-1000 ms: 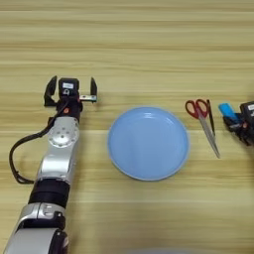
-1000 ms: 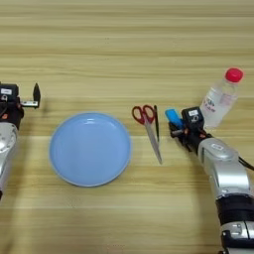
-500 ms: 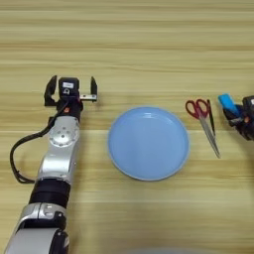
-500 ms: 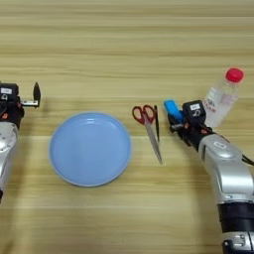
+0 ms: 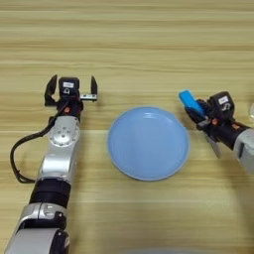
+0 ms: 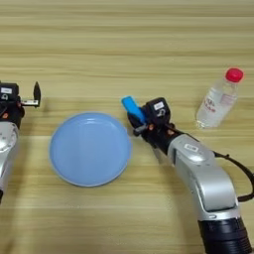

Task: Move the objects on the table

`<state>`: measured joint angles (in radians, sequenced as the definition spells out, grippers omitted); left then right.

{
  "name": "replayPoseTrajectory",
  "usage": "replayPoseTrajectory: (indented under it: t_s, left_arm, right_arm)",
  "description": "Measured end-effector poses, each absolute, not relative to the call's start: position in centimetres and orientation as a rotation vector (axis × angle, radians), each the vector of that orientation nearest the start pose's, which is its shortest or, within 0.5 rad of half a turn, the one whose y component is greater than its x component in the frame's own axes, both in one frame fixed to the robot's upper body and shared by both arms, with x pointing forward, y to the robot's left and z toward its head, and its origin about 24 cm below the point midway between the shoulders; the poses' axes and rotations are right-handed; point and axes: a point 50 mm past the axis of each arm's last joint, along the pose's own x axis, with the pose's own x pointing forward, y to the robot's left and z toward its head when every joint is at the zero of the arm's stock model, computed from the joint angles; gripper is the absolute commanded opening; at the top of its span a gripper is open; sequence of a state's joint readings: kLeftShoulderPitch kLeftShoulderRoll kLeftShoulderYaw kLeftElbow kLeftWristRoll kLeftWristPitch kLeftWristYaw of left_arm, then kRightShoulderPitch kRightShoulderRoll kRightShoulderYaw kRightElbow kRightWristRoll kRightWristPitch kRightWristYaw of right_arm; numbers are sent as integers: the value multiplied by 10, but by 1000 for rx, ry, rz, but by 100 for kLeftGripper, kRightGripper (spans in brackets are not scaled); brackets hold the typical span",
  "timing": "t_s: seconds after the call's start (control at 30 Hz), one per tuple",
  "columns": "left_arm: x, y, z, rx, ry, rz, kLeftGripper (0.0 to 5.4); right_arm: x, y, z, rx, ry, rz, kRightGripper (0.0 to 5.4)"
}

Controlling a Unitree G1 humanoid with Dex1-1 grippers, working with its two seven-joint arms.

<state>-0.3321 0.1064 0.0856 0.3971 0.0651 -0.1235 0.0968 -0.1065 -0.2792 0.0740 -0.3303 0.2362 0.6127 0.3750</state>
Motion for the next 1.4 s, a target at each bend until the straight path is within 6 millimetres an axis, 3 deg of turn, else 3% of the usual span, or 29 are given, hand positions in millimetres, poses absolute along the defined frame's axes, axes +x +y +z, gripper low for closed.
replayPoseTrajectory:
  t_s: [0.17, 0.33, 0.5, 0.87, 1.4]
  left_arm:
    - [315, 174, 56, 147, -63, 111, 540]
    - [315, 174, 56, 146, -62, 110, 540]
    - [315, 173, 57, 147, -67, 110, 540]
    - [315, 173, 58, 148, -72, 110, 540]
    - [314, 174, 58, 148, -69, 111, 540]
  right_arm:
    - [250, -106, 86, -20, 236, 662, 140]
    - [243, -86, 86, -6, 240, 718, 140]
    - [239, -69, 66, 0, 326, 758, 140]
    - [234, -58, 50, 7, 390, 725, 140]
    - [234, -53, 45, 34, 408, 586, 140]
